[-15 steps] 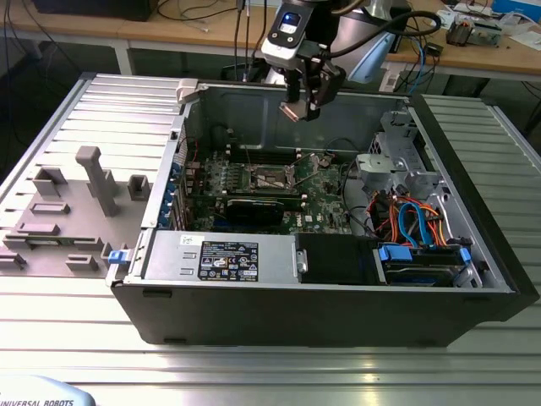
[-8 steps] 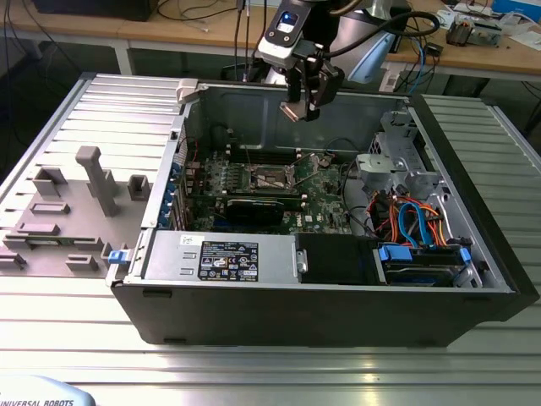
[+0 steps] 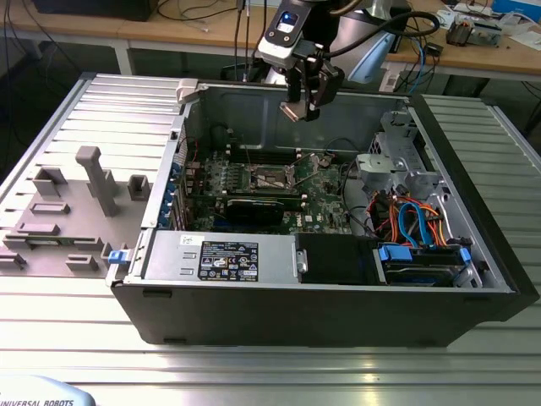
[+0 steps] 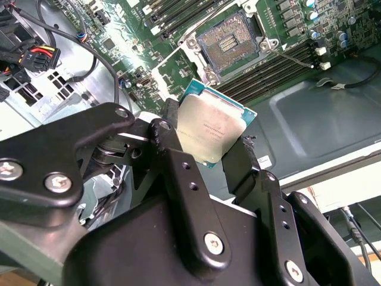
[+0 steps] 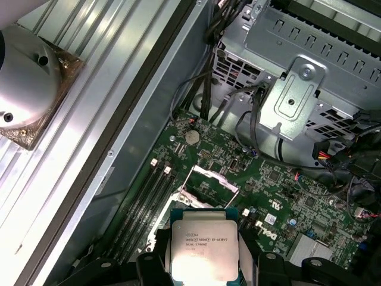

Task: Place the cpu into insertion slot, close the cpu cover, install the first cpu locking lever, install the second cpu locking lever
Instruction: 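Place the cpu into insertion slot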

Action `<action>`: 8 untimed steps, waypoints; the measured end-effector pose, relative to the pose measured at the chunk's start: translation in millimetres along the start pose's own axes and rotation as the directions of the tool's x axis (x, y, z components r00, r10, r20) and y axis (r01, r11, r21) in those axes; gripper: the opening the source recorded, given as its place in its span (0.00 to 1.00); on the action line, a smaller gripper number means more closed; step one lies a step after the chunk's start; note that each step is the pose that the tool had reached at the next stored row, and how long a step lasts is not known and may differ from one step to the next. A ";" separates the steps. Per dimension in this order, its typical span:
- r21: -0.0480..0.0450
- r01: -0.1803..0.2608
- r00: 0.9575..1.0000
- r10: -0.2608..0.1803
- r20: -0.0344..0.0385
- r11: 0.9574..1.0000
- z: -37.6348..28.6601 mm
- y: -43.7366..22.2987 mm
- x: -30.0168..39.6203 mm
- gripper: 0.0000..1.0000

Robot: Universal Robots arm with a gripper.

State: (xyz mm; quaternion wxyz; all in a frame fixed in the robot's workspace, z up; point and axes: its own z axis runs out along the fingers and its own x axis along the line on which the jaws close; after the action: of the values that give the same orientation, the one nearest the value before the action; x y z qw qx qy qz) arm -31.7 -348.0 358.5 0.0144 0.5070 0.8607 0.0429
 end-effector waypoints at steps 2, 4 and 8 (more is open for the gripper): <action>0.000 0.000 1.000 0.000 0.000 1.000 0.0 -0.6 0.3 0.54; 0.000 0.000 1.000 0.000 0.000 1.000 -0.2 -2.7 1.6 0.54; 0.000 -0.018 1.000 0.018 0.002 1.000 0.6 -4.9 2.7 0.54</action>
State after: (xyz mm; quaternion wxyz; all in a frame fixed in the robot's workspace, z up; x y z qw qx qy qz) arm -37.2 -347.9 357.5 0.0149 0.5150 0.8560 0.0427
